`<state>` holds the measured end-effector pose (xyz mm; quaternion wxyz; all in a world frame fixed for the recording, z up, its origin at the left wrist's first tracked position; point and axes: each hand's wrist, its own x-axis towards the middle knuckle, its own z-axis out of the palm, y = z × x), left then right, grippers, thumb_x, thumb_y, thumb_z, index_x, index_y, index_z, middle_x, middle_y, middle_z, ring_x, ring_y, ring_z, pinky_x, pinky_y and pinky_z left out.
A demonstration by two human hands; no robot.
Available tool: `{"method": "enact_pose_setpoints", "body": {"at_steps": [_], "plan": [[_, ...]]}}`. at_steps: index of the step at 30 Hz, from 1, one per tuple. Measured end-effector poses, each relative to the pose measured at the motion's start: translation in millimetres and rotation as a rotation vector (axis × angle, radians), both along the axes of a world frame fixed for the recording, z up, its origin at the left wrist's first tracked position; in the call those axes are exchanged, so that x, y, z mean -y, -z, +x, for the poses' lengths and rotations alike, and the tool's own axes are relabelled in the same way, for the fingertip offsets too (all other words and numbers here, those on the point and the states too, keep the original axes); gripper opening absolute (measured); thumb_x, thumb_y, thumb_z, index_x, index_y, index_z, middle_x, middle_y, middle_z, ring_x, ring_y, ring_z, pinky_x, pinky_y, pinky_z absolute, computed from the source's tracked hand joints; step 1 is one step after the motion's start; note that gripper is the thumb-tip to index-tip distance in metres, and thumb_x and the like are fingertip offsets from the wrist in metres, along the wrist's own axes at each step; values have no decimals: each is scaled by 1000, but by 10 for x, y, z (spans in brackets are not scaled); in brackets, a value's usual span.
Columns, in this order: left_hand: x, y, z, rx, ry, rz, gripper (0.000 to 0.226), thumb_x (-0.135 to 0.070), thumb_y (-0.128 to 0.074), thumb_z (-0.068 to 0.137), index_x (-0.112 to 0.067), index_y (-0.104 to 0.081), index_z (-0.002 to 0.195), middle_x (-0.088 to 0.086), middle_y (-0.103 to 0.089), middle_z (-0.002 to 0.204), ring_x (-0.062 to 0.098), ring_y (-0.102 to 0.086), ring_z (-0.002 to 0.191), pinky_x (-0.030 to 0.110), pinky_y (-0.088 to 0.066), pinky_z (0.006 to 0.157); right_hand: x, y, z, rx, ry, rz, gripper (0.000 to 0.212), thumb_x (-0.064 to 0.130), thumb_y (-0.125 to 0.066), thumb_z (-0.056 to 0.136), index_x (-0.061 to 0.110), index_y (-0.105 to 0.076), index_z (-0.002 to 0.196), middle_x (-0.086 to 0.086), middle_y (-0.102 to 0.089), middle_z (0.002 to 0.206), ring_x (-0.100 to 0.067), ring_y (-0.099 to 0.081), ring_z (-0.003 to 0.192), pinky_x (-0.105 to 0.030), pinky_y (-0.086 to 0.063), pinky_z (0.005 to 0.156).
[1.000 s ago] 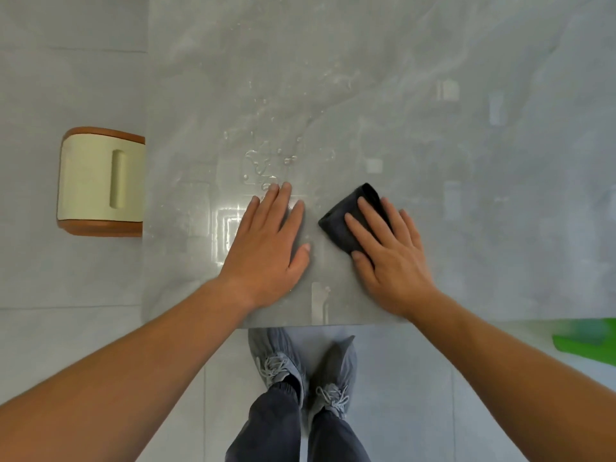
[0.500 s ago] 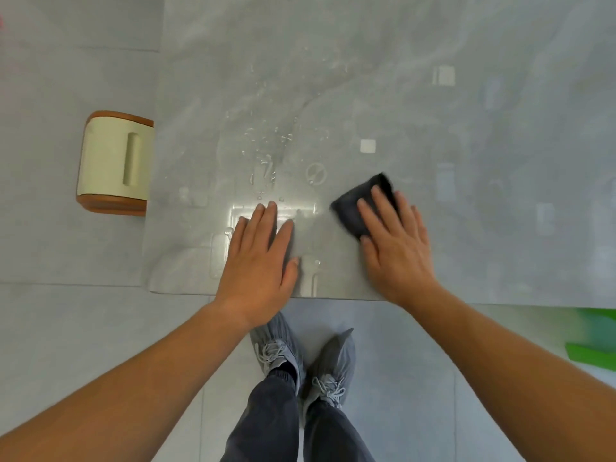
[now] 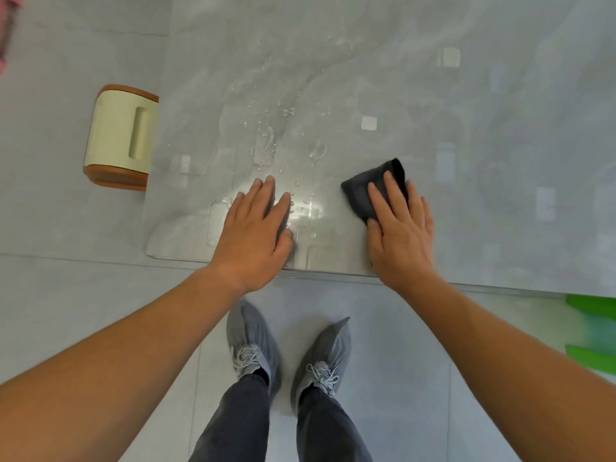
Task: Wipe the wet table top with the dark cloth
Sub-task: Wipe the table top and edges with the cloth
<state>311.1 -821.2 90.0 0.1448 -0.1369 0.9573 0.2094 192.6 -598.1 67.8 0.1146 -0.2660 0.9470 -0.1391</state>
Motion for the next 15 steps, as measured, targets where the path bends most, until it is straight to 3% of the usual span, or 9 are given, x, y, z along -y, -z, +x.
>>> {"method": "enact_pose_setpoints", "body": {"at_steps": [3,8,11,15], "plan": [[9,-1,9,6,7,6,62,-41,-23,101,-22,-17,159,7,5,169,21,11,154,35,11,122,169,2,259,11,124,15,56,32,-34,102,29,-26,157,4,-12,168,-30,-3,154,-47,-1,125],[96,-14,58,-39,35,49,58,-37,-25,104,-20,-18,159,6,-1,169,19,6,155,35,4,124,300,31,863,-36,-176,11,57,29,-41,98,24,-35,155,0,-20,166,-33,-9,154,-54,-10,123],[249,-38,111,-70,18,21,59,-39,-24,103,-17,-23,157,7,-4,169,20,5,155,35,5,124,407,16,700,-13,-216,12,55,30,-39,99,26,-35,154,3,-19,166,-32,-10,154,-51,-9,124],[605,-26,73,-29,-20,-84,64,-48,-16,101,-19,-18,158,8,1,169,22,9,155,39,7,124,694,28,306,40,6,-10,55,30,-37,102,30,-28,156,4,-13,168,-30,-4,154,-49,-4,124]]}}
